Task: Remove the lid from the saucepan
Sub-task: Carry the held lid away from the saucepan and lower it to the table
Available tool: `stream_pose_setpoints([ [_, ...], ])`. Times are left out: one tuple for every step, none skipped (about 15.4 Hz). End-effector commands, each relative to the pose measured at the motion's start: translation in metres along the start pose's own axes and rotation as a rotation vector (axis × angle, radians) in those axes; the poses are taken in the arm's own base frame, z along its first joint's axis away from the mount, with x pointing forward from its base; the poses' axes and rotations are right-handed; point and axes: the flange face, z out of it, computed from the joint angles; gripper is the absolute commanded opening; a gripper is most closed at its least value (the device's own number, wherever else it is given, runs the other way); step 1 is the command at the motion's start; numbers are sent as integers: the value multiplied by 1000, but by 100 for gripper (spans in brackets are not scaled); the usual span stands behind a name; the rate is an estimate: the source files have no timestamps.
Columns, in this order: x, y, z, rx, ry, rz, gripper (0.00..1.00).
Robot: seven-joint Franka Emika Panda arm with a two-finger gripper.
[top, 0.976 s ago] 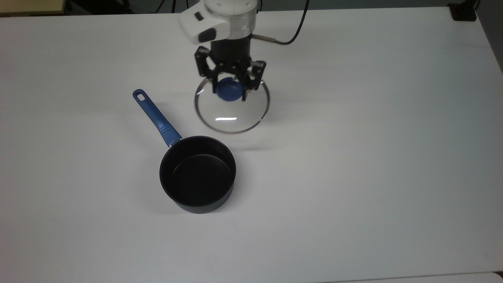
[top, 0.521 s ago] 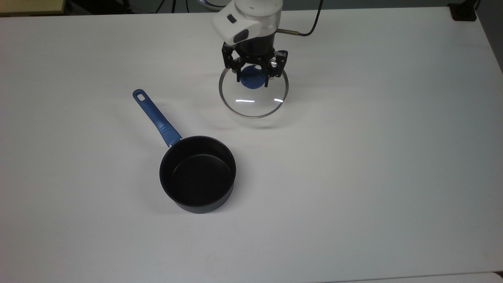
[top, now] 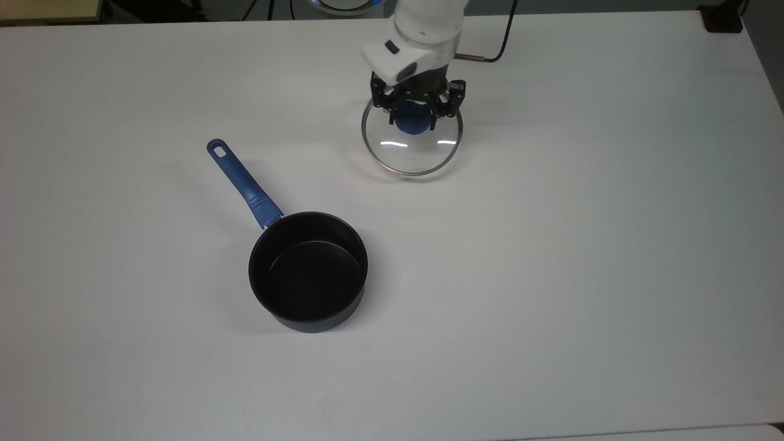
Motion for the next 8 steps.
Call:
stream_pose_setpoints([
  [1,-4,3,7,47,-20,61],
  [1,-5,10,2,35,-22,62],
  [2,-6,15,-1,29,-25,62],
  [2,-7,18,-2,26,-26,62],
  [2,-7,18,-2,26,-26,63],
  [2,-7,18,-2,27,-26,64],
  [2,-8,21,-3,23,-28,65],
  [3,-9,24,-5,17,-28,65],
])
